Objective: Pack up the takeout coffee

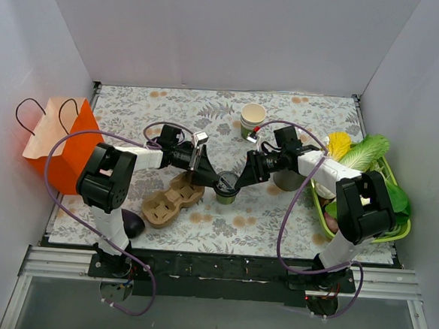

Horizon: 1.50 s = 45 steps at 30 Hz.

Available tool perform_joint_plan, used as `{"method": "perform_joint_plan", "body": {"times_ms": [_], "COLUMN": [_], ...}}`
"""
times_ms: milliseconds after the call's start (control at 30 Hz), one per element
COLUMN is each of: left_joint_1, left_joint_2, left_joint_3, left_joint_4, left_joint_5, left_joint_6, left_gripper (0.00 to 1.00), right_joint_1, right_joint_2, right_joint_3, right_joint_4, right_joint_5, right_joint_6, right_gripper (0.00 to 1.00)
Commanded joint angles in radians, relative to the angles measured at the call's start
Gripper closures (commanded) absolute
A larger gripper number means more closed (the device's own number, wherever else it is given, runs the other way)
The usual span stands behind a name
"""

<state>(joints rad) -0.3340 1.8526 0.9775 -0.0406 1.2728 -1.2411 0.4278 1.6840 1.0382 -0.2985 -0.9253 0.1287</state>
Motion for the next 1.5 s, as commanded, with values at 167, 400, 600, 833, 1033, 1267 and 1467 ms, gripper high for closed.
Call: {"method": "perform_joint_plan", "body": {"times_ms": [167,400,600,833,1033,1267,1467], "left_joint_1": [-0.013,-0.013,-0.020,-0.023,-0.036,-0.054,-0.053], "left_joint_2": [0.003,0.082,0.102,0.105,0.082,0.097,0.036], "left_joint_3": [-0.017,-0.008,-0.017,-0.049,-0.066,-0.065,-0.037], "left_joint_4": [-0.128,-0.148,-0.148,-0.156,-0.202,-0.225,-0.222], "left_joint_5": [0.039,-0.015,-0.061,-0.219,-0.383,-0.481,-0.287], "left_joint_6": [0.201,0.281,0.333,0.359,0.437,0.439,0.454], "left_gripper": [0.39,0.42,0.43,0.46,0.46,0.47,0.42], "right_joint_1": [0.012,0.011,0.012,0.012,0.012,0.012,0.012], "right_joint_2": [0.063,0.072,0.077,0.095,0.106,0.112,0.111], "right_joint_3": [-0.009,-0.021,-0.030,-0.020,-0.010,-0.006,0.005], "right_joint_4": [-0.044,-0.042,-0.044,-0.041,-0.039,-0.039,-0.037], "right_joint_5": [0.169,0.167,0.166,0.163,0.161,0.160,0.158], "right_joint_6": [-0.061,-0.061,-0.058,-0.054,-0.049,-0.049,-0.050], "right_gripper": [0.50,0.50,0.50,0.50,0.50,0.50,0.50]}}
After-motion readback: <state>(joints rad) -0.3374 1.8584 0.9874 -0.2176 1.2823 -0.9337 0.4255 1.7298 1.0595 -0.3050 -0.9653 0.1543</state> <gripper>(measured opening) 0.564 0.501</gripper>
